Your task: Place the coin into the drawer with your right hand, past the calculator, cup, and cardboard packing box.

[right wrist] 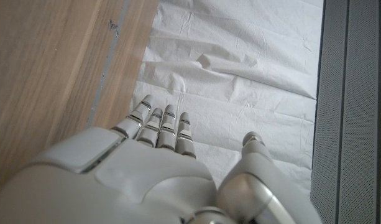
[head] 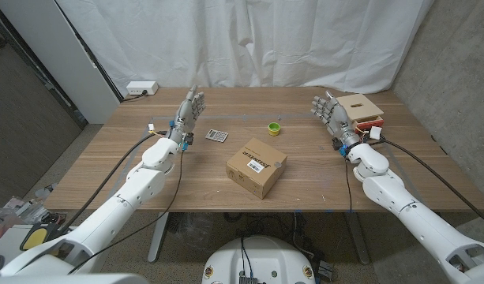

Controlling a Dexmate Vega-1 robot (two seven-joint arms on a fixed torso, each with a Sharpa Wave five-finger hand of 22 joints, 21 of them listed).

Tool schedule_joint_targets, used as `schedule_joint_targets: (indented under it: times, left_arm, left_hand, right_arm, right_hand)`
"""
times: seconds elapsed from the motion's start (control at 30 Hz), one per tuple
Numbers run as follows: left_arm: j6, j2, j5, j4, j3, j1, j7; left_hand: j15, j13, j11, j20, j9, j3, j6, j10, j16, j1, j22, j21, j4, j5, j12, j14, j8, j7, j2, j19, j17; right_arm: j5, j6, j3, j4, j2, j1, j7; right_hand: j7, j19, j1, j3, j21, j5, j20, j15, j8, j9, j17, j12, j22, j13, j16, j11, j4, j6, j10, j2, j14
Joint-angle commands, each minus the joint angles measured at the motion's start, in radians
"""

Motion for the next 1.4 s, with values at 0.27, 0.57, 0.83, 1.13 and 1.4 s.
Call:
schedule_joint_targets:
  times: [0.27,0.57,0.83,1.13,1.4]
  left_arm:
    - [0.049,0.015,0.047,-0.173,0.007,0.089,0.117]
    - [0.066,0.035,0.05,-0.206,0.008,0.106,0.109]
    - [0.112,0.088,0.008,-0.234,-0.012,0.098,0.051]
    - [0.105,0.119,-0.012,-0.21,-0.012,0.088,-0.027]
    - [0.098,0.134,-0.008,-0.231,-0.021,0.1,-0.026]
  left_hand:
    - [0.002,0.002,0.003,-0.027,0.005,0.001,0.005,0.005,0.002,0.017,0.003,0.001,-0.01,0.005,0.004,0.011,0.002,0.0,0.003,0.009,0.002]
    - [0.001,0.002,0.003,-0.023,0.005,-0.003,0.019,0.021,0.005,0.023,0.003,0.002,-0.013,0.007,0.006,0.031,0.004,0.001,0.003,0.028,0.002]
    - [0.001,0.002,0.004,-0.019,0.005,-0.004,0.025,0.031,0.005,0.025,0.003,0.001,-0.014,0.008,0.007,0.038,0.004,0.0,0.003,0.032,0.002]
    - [0.003,0.002,0.007,-0.02,0.005,-0.005,0.028,0.033,0.005,0.027,0.003,0.0,-0.015,0.008,0.007,0.043,0.004,-0.001,0.005,0.036,0.003]
    - [0.004,0.002,0.01,-0.018,0.005,-0.006,0.033,0.04,0.004,0.029,0.003,-0.001,-0.015,0.009,0.007,0.05,0.004,0.0,0.008,0.042,0.003]
  right_arm:
    - [0.085,0.048,0.088,-0.169,-0.114,-0.172,0.077]
    - [0.085,0.063,0.119,-0.239,-0.149,-0.249,0.071]
    - [0.029,0.077,0.13,-0.323,-0.144,-0.3,-0.011]
    - [-0.025,0.158,0.116,-0.32,-0.108,-0.322,-0.018]
    - [-0.065,0.199,0.12,-0.324,-0.093,-0.348,-0.049]
  right_hand:
    - [-0.009,0.011,0.017,0.005,-0.007,0.0,-0.002,0.0,0.007,0.006,0.002,0.008,0.006,0.004,0.007,-0.003,-0.008,0.017,0.017,0.0,0.013]
    - [-0.013,0.011,0.021,0.004,-0.01,-0.001,-0.002,-0.002,0.008,0.006,0.002,0.009,0.006,0.004,0.006,-0.005,-0.012,0.023,0.022,-0.001,0.013]
    - [-0.017,0.013,0.024,0.004,-0.013,-0.003,-0.001,-0.005,0.009,0.006,0.002,0.011,0.006,0.005,0.008,-0.007,-0.016,0.03,0.029,-0.003,0.019]
    - [-0.018,0.02,0.029,0.004,-0.015,-0.003,-0.003,-0.008,0.009,0.007,0.003,0.012,0.006,0.005,0.009,-0.013,-0.02,0.034,0.035,-0.003,0.023]
    - [-0.046,0.043,0.035,0.004,-0.013,-0.003,-0.007,-0.02,0.015,0.007,0.003,0.017,0.007,0.005,0.015,-0.022,-0.025,0.058,0.054,-0.001,0.045]
